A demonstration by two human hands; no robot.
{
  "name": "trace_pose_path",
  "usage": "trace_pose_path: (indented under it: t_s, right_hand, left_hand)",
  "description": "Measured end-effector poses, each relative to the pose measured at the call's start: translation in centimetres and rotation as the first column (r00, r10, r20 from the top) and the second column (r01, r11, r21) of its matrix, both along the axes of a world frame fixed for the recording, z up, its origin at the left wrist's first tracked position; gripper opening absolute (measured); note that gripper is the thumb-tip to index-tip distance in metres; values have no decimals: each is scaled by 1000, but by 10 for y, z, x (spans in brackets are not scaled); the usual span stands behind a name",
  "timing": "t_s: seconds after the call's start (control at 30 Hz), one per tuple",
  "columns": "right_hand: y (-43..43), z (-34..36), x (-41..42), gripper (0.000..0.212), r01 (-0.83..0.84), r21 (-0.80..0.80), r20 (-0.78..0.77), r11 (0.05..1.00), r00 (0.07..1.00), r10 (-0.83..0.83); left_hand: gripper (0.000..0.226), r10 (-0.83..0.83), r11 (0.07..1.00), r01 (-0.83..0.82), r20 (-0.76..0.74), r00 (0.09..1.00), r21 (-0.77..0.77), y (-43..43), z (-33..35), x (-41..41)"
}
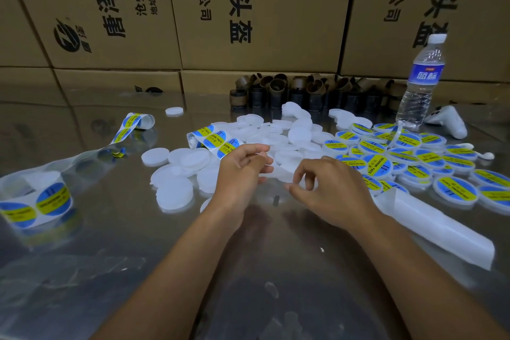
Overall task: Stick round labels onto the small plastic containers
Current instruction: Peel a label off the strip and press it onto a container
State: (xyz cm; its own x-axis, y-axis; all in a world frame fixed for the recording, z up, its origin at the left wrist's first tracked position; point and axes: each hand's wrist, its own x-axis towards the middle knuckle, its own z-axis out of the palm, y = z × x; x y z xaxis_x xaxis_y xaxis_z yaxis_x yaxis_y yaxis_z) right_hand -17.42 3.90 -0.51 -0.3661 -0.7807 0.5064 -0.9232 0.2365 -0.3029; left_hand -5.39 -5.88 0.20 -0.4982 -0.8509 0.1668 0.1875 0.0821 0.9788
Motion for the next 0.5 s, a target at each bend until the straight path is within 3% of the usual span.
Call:
trace_pose_path:
  t_s: [0.23, 0.4, 0.5]
  right_hand:
    - [-1, -1, -6, 15, 123, 153, -80, 981, 990, -112]
    - [-1, 0, -3, 15, 94, 124, 1, 988, 996, -95]
    - [-1, 1, -1, 21, 79, 31, 122, 996, 989, -83]
  left_hand:
    - [23, -7, 1000, 7, 11, 1000, -8, 0, 0, 0]
    - [24, -8, 1000, 9, 12, 1000, -20, 0, -1, -1]
    - [23, -6, 1000, 6, 6, 1000, -15, 0, -1, -1]
